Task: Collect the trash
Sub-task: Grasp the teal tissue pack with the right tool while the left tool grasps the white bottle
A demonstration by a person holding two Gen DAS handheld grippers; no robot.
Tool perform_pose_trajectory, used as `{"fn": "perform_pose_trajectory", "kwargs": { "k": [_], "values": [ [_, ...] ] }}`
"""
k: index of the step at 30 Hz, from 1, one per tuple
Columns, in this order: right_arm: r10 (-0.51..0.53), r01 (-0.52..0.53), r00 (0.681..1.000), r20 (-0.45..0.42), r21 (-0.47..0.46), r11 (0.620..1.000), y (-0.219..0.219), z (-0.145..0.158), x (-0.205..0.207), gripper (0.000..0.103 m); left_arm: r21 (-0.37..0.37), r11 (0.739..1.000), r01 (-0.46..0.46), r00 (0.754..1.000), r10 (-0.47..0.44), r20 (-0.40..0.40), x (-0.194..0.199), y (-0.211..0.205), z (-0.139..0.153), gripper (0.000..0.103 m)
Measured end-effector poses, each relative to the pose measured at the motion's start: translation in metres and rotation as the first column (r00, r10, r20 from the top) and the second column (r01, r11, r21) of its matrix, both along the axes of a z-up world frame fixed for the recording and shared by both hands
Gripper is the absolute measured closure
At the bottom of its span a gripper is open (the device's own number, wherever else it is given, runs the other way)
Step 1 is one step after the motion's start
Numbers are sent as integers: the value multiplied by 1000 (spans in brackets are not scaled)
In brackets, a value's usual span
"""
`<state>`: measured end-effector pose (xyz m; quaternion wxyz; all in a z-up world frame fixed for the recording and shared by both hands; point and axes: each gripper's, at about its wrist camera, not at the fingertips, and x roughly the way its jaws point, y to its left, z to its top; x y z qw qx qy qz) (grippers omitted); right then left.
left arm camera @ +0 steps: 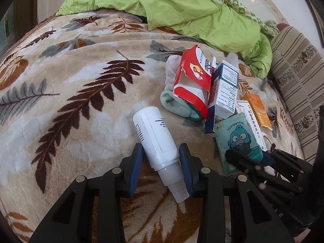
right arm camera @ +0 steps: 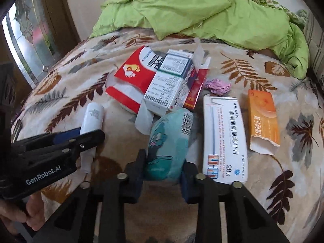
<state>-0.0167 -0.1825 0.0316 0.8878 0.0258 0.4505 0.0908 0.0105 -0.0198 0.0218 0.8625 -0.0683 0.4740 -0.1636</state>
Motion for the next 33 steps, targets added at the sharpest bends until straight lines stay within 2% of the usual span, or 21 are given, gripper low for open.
{"fn": "perform_pose_trajectory", "kwargs": {
  "k": [2, 5, 11, 16, 22, 28, 33],
  "values": [
    [-22, 22, 1000, 21, 29, 999, -6, 6, -3, 84, -2, 1000, 1, 1000, -1, 4, -1, 0, 1, 68],
    [-60, 57, 996, 59, 46, 997, -9, 16, -8, 86, -17, 1000, 10, 1000, -10, 17, -4, 0, 4, 68],
    [-144, 132, 974, 174, 79, 988, -15, 45, -29, 87, -12, 999, 30, 995, -29, 100, -20, -4, 17, 68],
    [-166, 150, 955, 247, 79, 985, -14, 62, -50, 87, -34, 999, 35, 986, -29, 165, -39, 0, 32, 68],
    [-183, 150, 947, 264, 142, 979, -17, 70, -81, 87, -41, 997, 68, 965, -56, 255, -74, 6, 52, 68],
    [-168, 127, 951, 259, 166, 978, -14, 69, -113, 87, -18, 997, 74, 968, -67, 242, -108, 10, 50, 74],
    [-142, 110, 954, 264, 132, 985, -9, 66, -131, 87, 3, 997, 83, 965, -81, 248, -124, 6, 47, 74]
  ]
}}
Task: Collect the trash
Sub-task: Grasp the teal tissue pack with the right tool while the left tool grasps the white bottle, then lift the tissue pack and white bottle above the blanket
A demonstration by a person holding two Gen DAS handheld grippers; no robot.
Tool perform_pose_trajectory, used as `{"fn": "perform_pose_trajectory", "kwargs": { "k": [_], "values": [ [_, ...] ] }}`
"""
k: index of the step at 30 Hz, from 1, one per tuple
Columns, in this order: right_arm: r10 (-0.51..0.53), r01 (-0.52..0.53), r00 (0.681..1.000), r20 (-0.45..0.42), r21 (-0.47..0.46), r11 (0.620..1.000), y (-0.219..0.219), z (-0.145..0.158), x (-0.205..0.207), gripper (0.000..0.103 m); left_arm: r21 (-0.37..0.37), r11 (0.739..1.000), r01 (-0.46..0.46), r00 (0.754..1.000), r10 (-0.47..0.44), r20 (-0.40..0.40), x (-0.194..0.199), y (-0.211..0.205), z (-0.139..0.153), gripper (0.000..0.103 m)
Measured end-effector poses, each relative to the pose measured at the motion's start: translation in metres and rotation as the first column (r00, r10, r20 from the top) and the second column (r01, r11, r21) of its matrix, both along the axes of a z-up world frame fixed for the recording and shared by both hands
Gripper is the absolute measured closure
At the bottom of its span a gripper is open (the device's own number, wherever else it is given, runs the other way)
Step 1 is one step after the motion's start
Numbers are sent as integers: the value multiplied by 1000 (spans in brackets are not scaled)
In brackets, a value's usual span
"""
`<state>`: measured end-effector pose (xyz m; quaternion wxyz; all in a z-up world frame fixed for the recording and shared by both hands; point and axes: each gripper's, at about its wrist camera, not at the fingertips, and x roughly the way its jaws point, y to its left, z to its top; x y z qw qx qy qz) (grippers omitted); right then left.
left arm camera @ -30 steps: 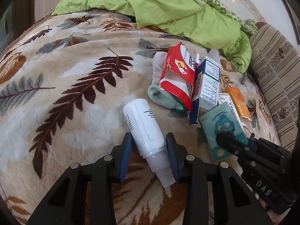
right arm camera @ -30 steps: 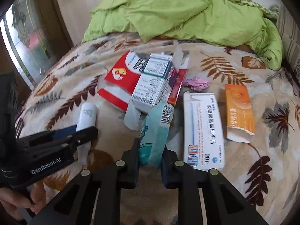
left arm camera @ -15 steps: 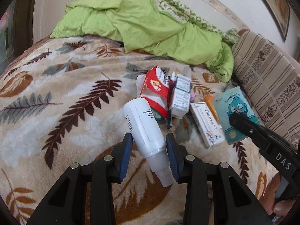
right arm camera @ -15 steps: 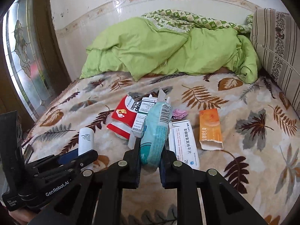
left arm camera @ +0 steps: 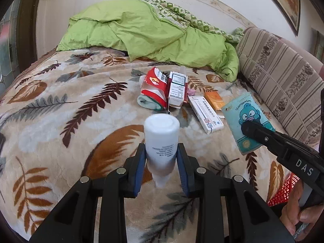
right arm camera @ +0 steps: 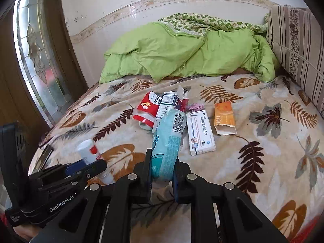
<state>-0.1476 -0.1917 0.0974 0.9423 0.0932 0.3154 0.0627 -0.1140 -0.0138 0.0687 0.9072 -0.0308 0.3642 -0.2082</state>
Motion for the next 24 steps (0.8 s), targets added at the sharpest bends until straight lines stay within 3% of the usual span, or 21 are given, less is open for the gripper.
{"fn": "perform_pose_trajectory", "kwargs": {
  "k": [5, 10, 24],
  "values": [
    [-19, 19, 1000, 5, -3, 1000, -5, 0, -1, 87, -49, 999, -20, 999, 18, -49, 14, 7, -9, 74],
    [-37, 37, 999, 0, 26, 999, -12, -2, 2, 87, -89, 996, -23, 999, 19, -41, 17, 10, -7, 74],
    [-9, 9, 1000, 7, -20, 1000, 1, -3, 4, 87, -3, 1000, -27, 997, 27, 72, 10, -3, 2, 74]
  ]
}}
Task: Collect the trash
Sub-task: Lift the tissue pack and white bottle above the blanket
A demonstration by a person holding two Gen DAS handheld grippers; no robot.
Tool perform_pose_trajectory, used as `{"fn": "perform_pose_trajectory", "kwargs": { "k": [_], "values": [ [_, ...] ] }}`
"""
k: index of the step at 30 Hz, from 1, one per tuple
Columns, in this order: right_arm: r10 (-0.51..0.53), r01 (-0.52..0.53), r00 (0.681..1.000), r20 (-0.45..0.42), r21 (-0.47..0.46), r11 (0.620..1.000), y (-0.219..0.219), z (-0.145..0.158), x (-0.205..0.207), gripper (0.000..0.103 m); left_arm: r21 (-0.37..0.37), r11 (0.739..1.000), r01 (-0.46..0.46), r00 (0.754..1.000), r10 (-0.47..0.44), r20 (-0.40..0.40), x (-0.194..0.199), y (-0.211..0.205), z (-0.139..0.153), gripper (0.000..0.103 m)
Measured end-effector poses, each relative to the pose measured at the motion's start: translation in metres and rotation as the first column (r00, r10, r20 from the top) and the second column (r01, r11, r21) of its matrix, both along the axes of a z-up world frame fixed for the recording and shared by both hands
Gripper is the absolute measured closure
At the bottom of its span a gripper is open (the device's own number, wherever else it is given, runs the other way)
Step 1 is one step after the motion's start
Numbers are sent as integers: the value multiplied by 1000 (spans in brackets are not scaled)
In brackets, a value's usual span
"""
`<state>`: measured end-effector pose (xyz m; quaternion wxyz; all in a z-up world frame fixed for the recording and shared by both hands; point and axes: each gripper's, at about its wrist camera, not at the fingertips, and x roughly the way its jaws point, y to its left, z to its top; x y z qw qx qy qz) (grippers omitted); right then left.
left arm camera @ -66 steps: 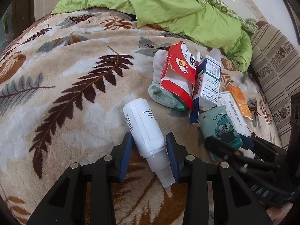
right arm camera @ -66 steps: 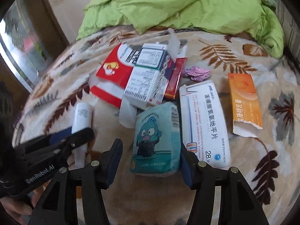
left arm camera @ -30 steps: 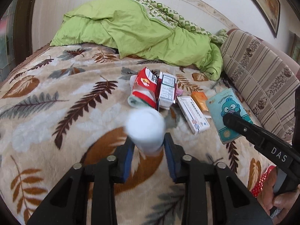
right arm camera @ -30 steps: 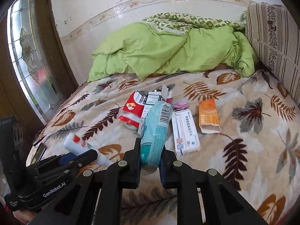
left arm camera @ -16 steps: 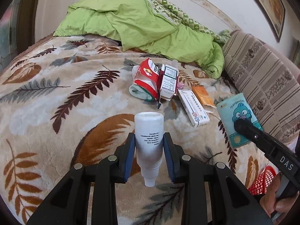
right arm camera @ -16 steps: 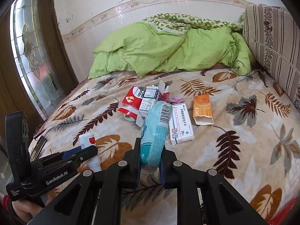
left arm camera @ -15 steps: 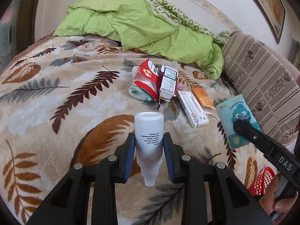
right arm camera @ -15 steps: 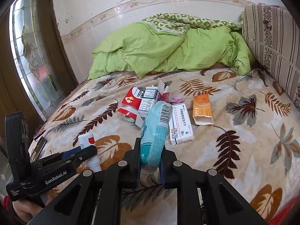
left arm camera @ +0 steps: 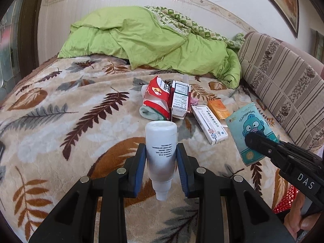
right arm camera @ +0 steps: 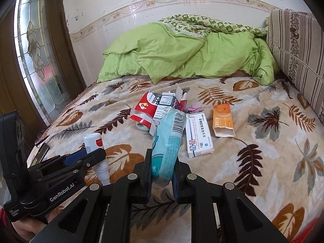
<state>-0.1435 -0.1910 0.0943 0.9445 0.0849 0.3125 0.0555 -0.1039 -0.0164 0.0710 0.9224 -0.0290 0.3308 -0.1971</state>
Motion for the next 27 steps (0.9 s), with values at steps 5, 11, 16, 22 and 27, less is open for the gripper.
{"fn": "perform_pose_trajectory", "kwargs": {
  "k": [5, 11, 16, 22, 27],
  "values": [
    [2, -2, 1000, 0, 0, 1000, 1, 0, 0, 87, 51, 999, -9, 998, 6, 64, -5, -5, 5, 74],
    [5, -5, 1000, -3, -8, 1000, 4, -1, 2, 87, 88, 996, -16, 995, 7, 104, -9, -8, 8, 74],
    [2, -2, 1000, -3, -8, 1000, 4, -2, 2, 87, 91, 996, -21, 994, 10, 113, -9, -7, 9, 74],
    [1, -1, 1000, -4, -7, 1000, 4, -2, 3, 87, 93, 995, -26, 992, 14, 122, -11, -7, 10, 74],
    [1, -1, 1000, -4, -6, 1000, 3, -2, 3, 87, 92, 995, -27, 992, 16, 122, -11, -7, 10, 74]
  ]
}}
